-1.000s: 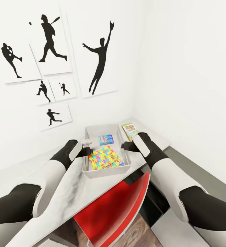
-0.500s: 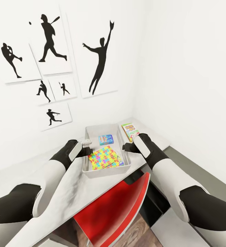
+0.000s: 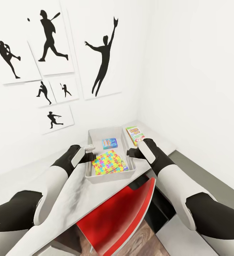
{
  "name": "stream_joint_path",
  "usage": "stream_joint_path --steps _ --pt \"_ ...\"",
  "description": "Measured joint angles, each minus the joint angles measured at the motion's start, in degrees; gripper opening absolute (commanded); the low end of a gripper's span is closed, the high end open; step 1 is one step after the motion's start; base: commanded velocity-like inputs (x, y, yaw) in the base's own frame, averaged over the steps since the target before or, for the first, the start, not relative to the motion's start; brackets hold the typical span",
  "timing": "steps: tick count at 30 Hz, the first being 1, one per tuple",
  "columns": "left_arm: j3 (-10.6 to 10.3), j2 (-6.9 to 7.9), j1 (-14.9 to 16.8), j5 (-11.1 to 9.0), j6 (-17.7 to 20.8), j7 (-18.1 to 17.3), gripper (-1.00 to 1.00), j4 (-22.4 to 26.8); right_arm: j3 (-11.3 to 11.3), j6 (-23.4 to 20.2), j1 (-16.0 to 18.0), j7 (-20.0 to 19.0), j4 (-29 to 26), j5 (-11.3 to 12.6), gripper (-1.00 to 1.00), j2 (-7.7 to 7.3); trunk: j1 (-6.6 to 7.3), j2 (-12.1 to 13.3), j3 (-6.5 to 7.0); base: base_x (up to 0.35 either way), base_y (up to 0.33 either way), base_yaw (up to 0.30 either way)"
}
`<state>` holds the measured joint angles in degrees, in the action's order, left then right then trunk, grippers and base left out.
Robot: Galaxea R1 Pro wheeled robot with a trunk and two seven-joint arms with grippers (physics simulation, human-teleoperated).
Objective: Put all the toys in the child's room - the three board games (two on the bed and one on the table), the two jigsaw puzzles on the table, and the tennis ball on the table - inside the toy box on the table in the child's room.
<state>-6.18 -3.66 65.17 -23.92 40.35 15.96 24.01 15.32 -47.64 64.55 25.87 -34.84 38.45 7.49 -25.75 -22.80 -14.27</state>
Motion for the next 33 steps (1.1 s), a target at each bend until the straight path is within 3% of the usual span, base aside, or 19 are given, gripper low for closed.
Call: stream_joint_path --steps 10,17,33 --pt "0.00 0.01 0.00 0.00 0.00 -0.08 1.00 0.00 -0.01 2.05 -0.06 -0.55 0.37 0.06 1.00 -0.01 0.00 0.00 -0.07 0.000 0.000 0.000" --pt "0.00 0.01 0.00 -0.01 0.00 -0.09 1.00 0.00 0.02 4.65 -0.08 -1.76 4.56 -0.01 1.00 0.33 0.00 0.00 -0.07 0.000 0.000 0.000" --pt "0.00 0.01 0.00 -0.08 0.00 -0.09 1.00 0.00 0.09 5.36 -0.02 -2.33 5.55 -0.02 1.00 0.15 0.00 0.00 -0.07 0.000 0.000 0.000"
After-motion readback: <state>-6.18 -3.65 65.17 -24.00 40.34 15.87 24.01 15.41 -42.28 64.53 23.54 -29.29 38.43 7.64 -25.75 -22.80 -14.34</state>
